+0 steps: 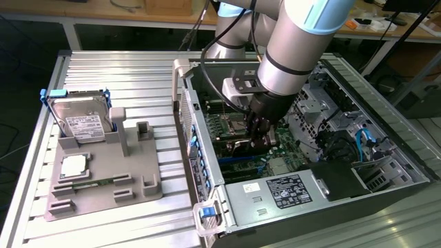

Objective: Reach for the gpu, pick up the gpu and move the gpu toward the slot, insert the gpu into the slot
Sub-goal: 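Insert the gpu into the slot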

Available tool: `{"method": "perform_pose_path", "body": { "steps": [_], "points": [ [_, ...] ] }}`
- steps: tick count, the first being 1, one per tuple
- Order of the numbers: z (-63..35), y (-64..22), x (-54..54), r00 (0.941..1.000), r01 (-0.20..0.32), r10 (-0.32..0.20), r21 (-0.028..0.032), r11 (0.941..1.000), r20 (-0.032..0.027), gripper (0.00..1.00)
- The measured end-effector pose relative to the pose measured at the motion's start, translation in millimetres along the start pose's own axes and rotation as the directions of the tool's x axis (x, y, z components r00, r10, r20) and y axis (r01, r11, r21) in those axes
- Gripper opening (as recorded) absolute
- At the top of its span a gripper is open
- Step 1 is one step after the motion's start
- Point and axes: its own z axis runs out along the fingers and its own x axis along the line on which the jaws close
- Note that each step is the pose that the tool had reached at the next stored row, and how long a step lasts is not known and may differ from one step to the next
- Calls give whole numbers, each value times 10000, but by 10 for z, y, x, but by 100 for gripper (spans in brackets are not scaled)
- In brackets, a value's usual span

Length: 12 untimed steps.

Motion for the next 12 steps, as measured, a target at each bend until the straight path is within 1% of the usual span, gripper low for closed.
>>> {"method": "perform_pose_path", "body": {
  "steps": [6,12],
  "points": [
    [17,-1,1,10000,0,0,-1,10000,-2,27],
    [2,0,0,10000,0,0,2,10000,6,27]
  ]
}}
